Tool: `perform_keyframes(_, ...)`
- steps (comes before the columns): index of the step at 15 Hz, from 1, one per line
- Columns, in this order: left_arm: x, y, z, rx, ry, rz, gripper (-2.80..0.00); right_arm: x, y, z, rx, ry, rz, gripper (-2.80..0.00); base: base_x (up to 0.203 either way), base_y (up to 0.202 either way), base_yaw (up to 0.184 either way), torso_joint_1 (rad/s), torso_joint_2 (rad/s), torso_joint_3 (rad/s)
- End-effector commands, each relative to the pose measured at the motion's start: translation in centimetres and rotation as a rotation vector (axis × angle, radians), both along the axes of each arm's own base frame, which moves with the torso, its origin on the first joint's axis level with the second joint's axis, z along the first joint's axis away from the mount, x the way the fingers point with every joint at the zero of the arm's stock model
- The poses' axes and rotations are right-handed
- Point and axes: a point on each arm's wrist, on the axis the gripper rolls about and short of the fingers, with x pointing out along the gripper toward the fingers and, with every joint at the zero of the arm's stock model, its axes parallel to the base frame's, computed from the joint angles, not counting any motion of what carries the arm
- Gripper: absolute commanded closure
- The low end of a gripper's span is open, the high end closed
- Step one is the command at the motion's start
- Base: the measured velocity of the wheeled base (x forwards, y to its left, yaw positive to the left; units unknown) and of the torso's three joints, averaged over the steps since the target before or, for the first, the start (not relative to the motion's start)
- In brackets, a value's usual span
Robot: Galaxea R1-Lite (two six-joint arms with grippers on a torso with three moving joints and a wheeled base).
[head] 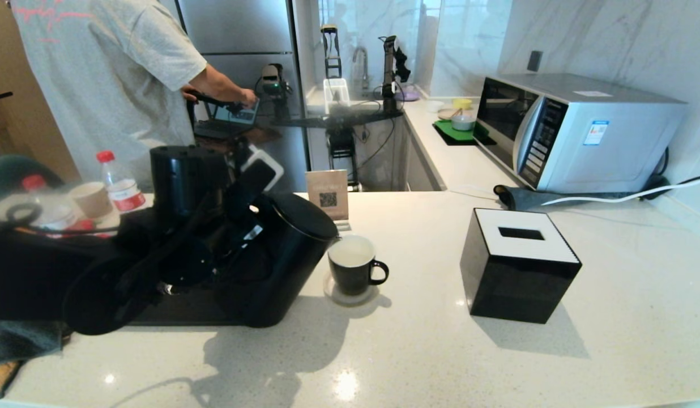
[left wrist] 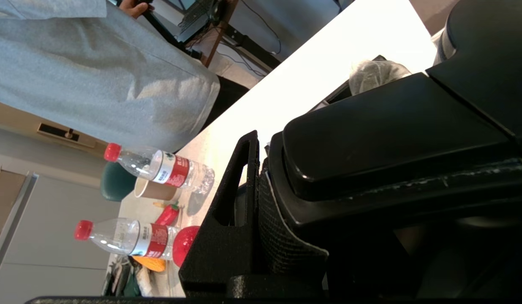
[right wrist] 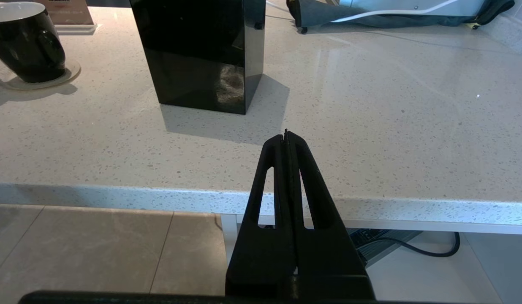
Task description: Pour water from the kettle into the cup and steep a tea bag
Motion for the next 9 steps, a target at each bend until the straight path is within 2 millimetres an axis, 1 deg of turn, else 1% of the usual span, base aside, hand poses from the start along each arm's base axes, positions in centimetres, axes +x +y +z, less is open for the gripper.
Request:
perform_keyframes(1, 0.3, -0.1, 0.1, 0.003, -0.005, 0.003, 0.0, 0.0, 0.0, 0.0, -0.001, 0.001, 0.001, 0.0, 0.0, 0.0, 0.0, 0.0, 0.0, 0.0)
perform_keyframes(9, 0.6, -0.4, 1.3, 0.049, 0.011, -0.007, 0.0, 0.0, 0.0, 0.0, -0.001, 0.001, 0.001, 0.0, 0.0, 0.0, 0.0, 0.0, 0.0, 0.0)
